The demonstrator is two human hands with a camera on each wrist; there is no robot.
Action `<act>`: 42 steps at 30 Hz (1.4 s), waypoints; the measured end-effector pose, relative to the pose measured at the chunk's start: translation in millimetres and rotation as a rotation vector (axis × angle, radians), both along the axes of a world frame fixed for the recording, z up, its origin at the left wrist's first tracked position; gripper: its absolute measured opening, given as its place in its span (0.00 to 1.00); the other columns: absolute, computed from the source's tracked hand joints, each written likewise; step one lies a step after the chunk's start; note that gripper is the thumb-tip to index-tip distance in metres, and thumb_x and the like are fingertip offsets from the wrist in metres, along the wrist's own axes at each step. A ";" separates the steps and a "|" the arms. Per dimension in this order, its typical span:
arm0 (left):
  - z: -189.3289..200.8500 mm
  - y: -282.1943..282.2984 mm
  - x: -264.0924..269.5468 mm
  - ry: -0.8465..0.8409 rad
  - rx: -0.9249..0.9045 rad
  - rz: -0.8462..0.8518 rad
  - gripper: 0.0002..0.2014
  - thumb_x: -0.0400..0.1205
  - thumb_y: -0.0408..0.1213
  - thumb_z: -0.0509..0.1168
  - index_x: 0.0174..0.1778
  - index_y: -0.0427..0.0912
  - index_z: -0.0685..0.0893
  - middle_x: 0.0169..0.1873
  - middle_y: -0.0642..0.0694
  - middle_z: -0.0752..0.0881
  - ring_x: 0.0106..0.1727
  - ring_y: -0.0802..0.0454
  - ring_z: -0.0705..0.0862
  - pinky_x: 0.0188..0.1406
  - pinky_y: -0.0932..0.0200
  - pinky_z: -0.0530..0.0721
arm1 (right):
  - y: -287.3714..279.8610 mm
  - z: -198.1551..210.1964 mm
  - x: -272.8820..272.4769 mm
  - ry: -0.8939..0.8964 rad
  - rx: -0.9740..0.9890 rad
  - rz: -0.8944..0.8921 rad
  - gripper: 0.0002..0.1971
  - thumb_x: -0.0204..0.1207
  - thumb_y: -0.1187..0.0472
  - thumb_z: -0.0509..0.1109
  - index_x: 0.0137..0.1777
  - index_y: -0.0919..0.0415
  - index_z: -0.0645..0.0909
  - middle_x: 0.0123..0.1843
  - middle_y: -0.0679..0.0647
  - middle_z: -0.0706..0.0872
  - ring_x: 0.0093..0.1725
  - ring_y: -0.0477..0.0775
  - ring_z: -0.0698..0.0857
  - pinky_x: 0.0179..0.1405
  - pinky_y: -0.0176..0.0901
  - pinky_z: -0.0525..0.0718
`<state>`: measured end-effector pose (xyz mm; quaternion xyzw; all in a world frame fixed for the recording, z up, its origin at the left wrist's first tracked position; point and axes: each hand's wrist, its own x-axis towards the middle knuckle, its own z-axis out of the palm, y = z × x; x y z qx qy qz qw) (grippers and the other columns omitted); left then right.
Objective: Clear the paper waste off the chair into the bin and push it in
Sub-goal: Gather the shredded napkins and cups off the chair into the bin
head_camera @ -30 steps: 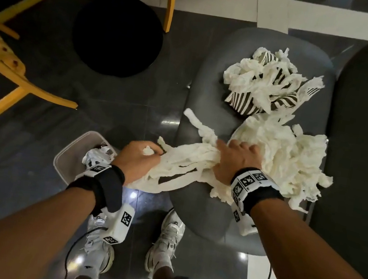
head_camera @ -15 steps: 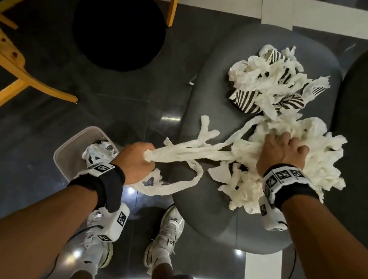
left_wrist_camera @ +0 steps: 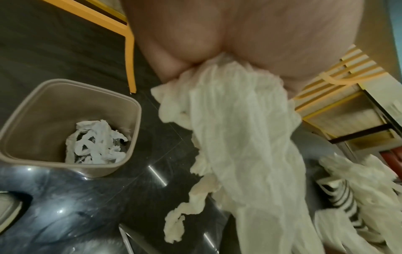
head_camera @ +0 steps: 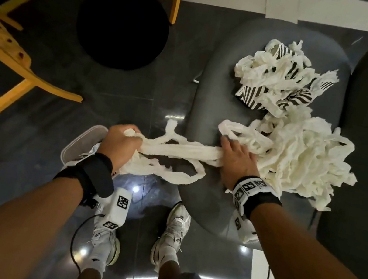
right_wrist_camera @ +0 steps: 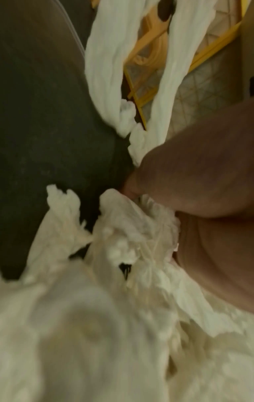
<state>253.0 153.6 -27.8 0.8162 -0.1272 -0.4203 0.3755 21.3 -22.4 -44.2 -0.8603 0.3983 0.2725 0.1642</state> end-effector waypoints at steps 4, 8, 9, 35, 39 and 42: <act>-0.9 9.6 11.7 -0.008 0.050 0.124 0.09 0.71 0.42 0.72 0.28 0.44 0.82 0.23 0.50 0.83 0.32 0.47 0.82 0.36 0.55 0.78 | -5.7 3.7 -6.0 0.078 -0.172 0.151 0.19 0.76 0.59 0.63 0.66 0.49 0.78 0.66 0.52 0.81 0.66 0.65 0.75 0.67 0.62 0.68; 0.0 15.6 5.1 -0.129 0.099 0.061 0.16 0.75 0.47 0.77 0.32 0.39 0.83 0.27 0.46 0.86 0.31 0.50 0.84 0.31 0.58 0.77 | 1.5 15.9 4.9 0.045 -0.288 0.134 0.13 0.69 0.50 0.64 0.49 0.53 0.85 0.54 0.52 0.84 0.59 0.64 0.76 0.58 0.59 0.68; -1.5 18.0 4.2 -0.141 0.108 0.042 0.17 0.74 0.48 0.77 0.33 0.38 0.83 0.28 0.47 0.86 0.31 0.51 0.84 0.30 0.59 0.75 | 2.7 18.5 7.7 0.014 -0.293 0.124 0.15 0.68 0.48 0.64 0.48 0.54 0.85 0.54 0.53 0.84 0.60 0.65 0.76 0.59 0.61 0.69; -15.1 47.9 7.3 0.063 0.154 -0.098 0.17 0.76 0.50 0.77 0.53 0.43 0.89 0.48 0.45 0.91 0.53 0.45 0.88 0.56 0.48 0.85 | 57.5 42.2 60.5 -0.144 0.073 -0.044 0.20 0.77 0.51 0.66 0.65 0.57 0.67 0.52 0.59 0.87 0.50 0.67 0.88 0.44 0.53 0.84; -9.9 43.1 -1.4 0.271 0.148 -0.110 0.31 0.64 0.73 0.73 0.59 0.61 0.87 0.61 0.53 0.87 0.63 0.53 0.84 0.71 0.47 0.80 | 71.5 44.9 73.2 -0.305 0.342 -0.120 0.19 0.74 0.57 0.68 0.64 0.57 0.74 0.53 0.57 0.86 0.53 0.61 0.86 0.45 0.45 0.81; 1.0 25.6 -24.5 0.542 0.015 -0.121 0.33 0.65 0.71 0.75 0.65 0.60 0.86 0.63 0.49 0.89 0.67 0.49 0.86 0.73 0.44 0.79 | 78.0 49.2 75.8 -0.445 0.650 -0.346 0.19 0.73 0.60 0.69 0.63 0.53 0.71 0.53 0.50 0.84 0.50 0.52 0.85 0.42 0.39 0.79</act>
